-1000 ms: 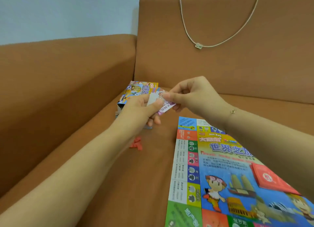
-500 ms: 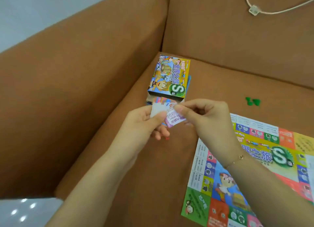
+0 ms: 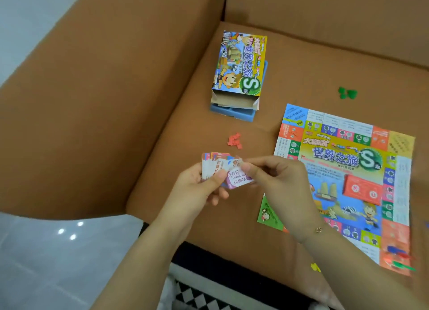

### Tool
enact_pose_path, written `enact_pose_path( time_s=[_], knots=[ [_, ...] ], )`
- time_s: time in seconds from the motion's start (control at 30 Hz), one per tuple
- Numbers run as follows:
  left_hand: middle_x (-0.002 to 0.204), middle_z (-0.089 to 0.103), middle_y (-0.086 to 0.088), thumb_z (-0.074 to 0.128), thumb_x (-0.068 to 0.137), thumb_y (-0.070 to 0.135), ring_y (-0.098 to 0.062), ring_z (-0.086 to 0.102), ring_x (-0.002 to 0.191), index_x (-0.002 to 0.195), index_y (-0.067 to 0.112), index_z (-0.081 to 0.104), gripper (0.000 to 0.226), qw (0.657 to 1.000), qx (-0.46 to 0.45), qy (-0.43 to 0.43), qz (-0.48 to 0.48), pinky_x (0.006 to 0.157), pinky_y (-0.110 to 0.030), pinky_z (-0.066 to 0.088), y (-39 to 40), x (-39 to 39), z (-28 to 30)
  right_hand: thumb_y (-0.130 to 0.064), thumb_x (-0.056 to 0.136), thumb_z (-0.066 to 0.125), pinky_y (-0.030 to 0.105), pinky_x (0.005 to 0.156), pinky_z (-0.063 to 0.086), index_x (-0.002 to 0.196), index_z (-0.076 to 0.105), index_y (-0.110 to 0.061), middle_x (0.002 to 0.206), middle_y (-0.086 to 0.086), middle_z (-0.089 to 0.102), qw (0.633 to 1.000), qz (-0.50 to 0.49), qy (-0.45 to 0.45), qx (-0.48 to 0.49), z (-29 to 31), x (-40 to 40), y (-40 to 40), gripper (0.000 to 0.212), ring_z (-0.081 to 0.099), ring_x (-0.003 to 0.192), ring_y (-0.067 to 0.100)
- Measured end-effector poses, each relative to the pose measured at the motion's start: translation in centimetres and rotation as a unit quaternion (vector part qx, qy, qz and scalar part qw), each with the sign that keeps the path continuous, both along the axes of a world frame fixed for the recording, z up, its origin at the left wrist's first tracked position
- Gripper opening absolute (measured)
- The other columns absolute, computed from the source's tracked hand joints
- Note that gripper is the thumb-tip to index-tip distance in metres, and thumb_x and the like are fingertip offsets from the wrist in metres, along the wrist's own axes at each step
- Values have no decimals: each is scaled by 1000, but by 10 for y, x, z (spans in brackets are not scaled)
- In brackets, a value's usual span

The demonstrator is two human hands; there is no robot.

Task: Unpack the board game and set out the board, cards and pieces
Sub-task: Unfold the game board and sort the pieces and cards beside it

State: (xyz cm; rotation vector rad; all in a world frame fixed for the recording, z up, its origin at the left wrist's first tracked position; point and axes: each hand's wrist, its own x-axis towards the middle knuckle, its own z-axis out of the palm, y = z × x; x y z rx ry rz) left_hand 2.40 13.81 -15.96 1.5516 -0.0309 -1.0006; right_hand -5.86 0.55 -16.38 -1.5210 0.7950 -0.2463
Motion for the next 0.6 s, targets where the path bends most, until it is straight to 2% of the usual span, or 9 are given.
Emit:
enact_pose_path(
  time_s=[0.13, 0.23, 0.37, 0.43, 0.5, 0.6],
  knots=[
    [65, 62, 2, 58, 92, 12, -5, 50, 51, 100, 15, 65, 11, 999, 27, 2, 18, 51, -20, 40, 9, -4, 1, -10, 82, 71, 17, 56, 51, 84, 75, -14, 75, 2, 73, 999, -39, 9, 9, 3, -5, 2, 6, 64, 63, 15],
    [75, 64, -5, 58, 92, 7, -7, 50, 52, 105, 13, 64, 16, 997, 40, -7, 62, 53, -22, 40, 13, -5, 1, -10, 83, 71, 14, 54, 49, 85, 73, -11, 73, 6, 71, 998, -59, 14, 28, 3, -4, 1, 4, 60, 59, 12],
    [75, 67, 0, 59, 91, 5, -6, 54, 51, 108, 11, 63, 19, 992, 58, -33, 104, 49, -16, 43, 18, -1, -2, -16, 83, 71, 25, 59, 51, 83, 73, -10, 72, 15, 68, 997, -42, 64, 14, -21, 4, 7, 7, 56, 60, 14],
    [76, 67, 0, 60, 90, 6, -6, 55, 52, 106, 12, 64, 18, 991, 59, -33, 117, 49, -16, 43, 22, 2, -4, -21, 82, 73, 32, 63, 49, 78, 72, -13, 67, 8, 65, 995, -28, 97, -12, -40, 12, 9, 9, 53, 59, 11],
    [76, 68, -2, 62, 89, 7, -7, 57, 53, 104, 14, 64, 16, 990, 65, -32, 122, 49, -16, 43, 27, 7, -7, -23, 82, 73, 28, 65, 47, 76, 71, -15, 64, -4, 63, 992, -19, 114, -49, -55, 21, 12, 10, 53, 59, 7],
    [78, 69, -3, 62, 89, 9, -8, 59, 55, 104, 14, 63, 16, 989, 68, -35, 129, 50, -16, 44, 33, 14, -10, -27, 85, 70, 23, 67, 43, 78, 71, -14, 72, -7, 63, 984, 7, 118, -136, -71, 31, 12, 14, 54, 68, 7]
  ],
)
